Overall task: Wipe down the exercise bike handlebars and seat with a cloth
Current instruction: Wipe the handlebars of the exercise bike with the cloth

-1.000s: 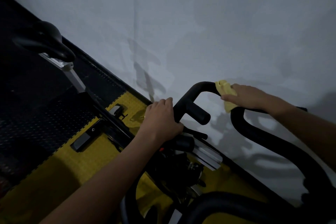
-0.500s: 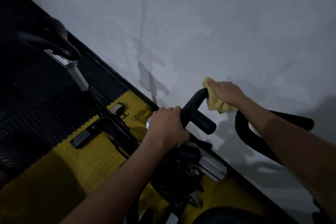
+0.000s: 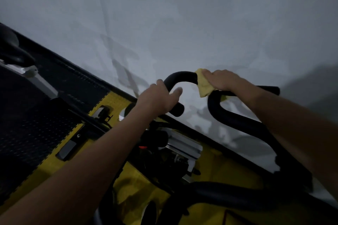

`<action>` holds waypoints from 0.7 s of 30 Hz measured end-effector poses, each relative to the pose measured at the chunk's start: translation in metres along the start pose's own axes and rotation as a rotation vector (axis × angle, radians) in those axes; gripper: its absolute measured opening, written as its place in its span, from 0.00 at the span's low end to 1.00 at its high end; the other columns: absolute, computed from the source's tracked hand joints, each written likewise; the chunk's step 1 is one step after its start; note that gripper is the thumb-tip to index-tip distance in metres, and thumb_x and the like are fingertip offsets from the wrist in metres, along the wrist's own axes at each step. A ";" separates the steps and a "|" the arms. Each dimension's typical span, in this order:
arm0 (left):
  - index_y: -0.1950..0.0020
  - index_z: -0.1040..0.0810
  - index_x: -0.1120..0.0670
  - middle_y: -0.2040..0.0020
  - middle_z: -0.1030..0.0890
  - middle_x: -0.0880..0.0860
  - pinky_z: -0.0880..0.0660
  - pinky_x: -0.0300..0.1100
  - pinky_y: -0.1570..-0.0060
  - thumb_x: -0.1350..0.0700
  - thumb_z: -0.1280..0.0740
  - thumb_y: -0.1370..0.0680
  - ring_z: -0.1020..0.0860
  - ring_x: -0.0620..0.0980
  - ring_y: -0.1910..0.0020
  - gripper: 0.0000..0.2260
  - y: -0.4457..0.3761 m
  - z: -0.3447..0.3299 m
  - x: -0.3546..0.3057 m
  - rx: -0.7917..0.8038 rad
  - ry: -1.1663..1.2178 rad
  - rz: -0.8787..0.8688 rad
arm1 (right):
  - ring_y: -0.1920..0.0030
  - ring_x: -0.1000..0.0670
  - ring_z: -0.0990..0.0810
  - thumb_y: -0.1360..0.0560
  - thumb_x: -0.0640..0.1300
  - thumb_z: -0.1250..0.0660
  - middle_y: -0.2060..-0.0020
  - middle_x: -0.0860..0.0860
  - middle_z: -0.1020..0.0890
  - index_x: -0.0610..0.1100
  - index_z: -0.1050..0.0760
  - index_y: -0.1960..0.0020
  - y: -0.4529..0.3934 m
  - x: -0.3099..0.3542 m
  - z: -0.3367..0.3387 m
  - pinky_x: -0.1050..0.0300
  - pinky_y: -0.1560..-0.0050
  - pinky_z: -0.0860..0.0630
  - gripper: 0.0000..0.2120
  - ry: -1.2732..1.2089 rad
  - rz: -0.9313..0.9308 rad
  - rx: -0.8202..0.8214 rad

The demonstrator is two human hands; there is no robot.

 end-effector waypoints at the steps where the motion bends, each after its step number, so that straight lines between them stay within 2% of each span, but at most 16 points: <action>1: 0.32 0.33 0.59 0.42 0.24 0.58 0.26 0.51 0.51 0.36 0.40 0.22 0.23 0.58 0.47 0.30 -0.001 0.002 -0.009 -0.016 -0.063 -0.038 | 0.36 0.40 0.24 0.20 0.70 0.62 0.34 0.40 0.23 0.43 0.29 0.27 0.002 -0.007 0.002 0.47 0.36 0.31 0.41 0.043 -0.010 0.013; 3: 0.33 0.34 0.59 0.42 0.26 0.58 0.27 0.50 0.53 0.45 0.36 0.23 0.25 0.58 0.49 0.24 -0.009 0.000 -0.017 0.014 -0.113 -0.077 | 0.39 0.40 0.22 0.19 0.69 0.61 0.36 0.41 0.21 0.43 0.26 0.31 0.008 -0.026 0.008 0.47 0.37 0.29 0.40 0.151 -0.022 0.020; 5: 0.33 0.34 0.59 0.42 0.26 0.58 0.27 0.50 0.53 0.51 0.36 0.26 0.24 0.58 0.48 0.24 -0.020 -0.003 -0.020 0.074 -0.102 -0.084 | 0.45 0.42 0.22 0.19 0.68 0.57 0.40 0.42 0.19 0.44 0.22 0.38 0.019 -0.049 0.016 0.49 0.42 0.29 0.35 0.253 -0.015 -0.013; 7: 0.33 0.34 0.60 0.44 0.24 0.58 0.27 0.49 0.54 0.52 0.36 0.26 0.23 0.57 0.48 0.24 -0.028 -0.004 -0.022 0.100 -0.076 -0.086 | 0.45 0.42 0.22 0.18 0.66 0.55 0.41 0.43 0.19 0.44 0.22 0.39 0.030 -0.068 0.025 0.51 0.44 0.30 0.33 0.318 -0.008 -0.066; 10: 0.35 0.32 0.58 0.53 0.25 0.53 0.31 0.44 0.64 0.53 0.36 0.24 0.25 0.50 0.58 0.20 -0.037 -0.004 -0.018 0.085 0.020 -0.080 | 0.44 0.41 0.22 0.18 0.65 0.55 0.43 0.42 0.20 0.45 0.23 0.38 0.042 -0.093 0.039 0.51 0.47 0.31 0.31 0.377 -0.055 -0.092; 12: 0.36 0.30 0.57 0.55 0.25 0.52 0.32 0.43 0.66 0.53 0.37 0.23 0.25 0.48 0.60 0.17 -0.040 -0.003 -0.014 0.057 0.093 -0.078 | 0.50 0.42 0.23 0.20 0.64 0.56 0.49 0.44 0.20 0.46 0.24 0.42 0.044 -0.109 0.042 0.50 0.50 0.29 0.30 0.420 -0.086 -0.072; 15: 0.37 0.30 0.58 0.55 0.24 0.52 0.30 0.43 0.66 0.54 0.39 0.23 0.23 0.50 0.59 0.15 -0.044 -0.005 -0.014 0.044 0.109 -0.102 | 0.53 0.45 0.26 0.20 0.62 0.57 0.54 0.48 0.23 0.49 0.28 0.49 0.040 -0.116 0.041 0.52 0.53 0.32 0.24 0.459 -0.103 -0.044; 17: 0.38 0.30 0.58 0.55 0.24 0.52 0.32 0.43 0.68 0.55 0.40 0.23 0.24 0.49 0.60 0.15 -0.046 -0.004 -0.014 0.031 0.119 -0.096 | 0.53 0.45 0.26 0.19 0.62 0.57 0.51 0.46 0.21 0.47 0.27 0.47 0.030 -0.103 0.039 0.52 0.52 0.32 0.26 0.440 -0.073 -0.043; 19: 0.39 0.30 0.58 0.56 0.24 0.52 0.33 0.42 0.69 0.55 0.40 0.24 0.24 0.49 0.61 0.14 -0.046 -0.003 -0.013 0.015 0.127 -0.082 | 0.50 0.43 0.25 0.17 0.61 0.57 0.44 0.42 0.20 0.43 0.24 0.40 0.016 -0.077 0.030 0.51 0.48 0.31 0.30 0.381 -0.044 -0.030; 21: 0.40 0.29 0.58 0.57 0.25 0.51 0.33 0.42 0.70 0.56 0.39 0.24 0.24 0.48 0.62 0.14 -0.045 -0.003 -0.012 0.008 0.130 -0.075 | 0.49 0.42 0.25 0.16 0.59 0.58 0.43 0.41 0.20 0.41 0.23 0.42 0.000 -0.046 0.012 0.51 0.45 0.30 0.30 0.347 0.022 0.005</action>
Point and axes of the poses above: each hand's wrist, its own y-axis away from the middle knuckle, its own z-axis out of the back of the hand, x = y × z, the point moved 9 cm from there along -y, towards the middle knuckle
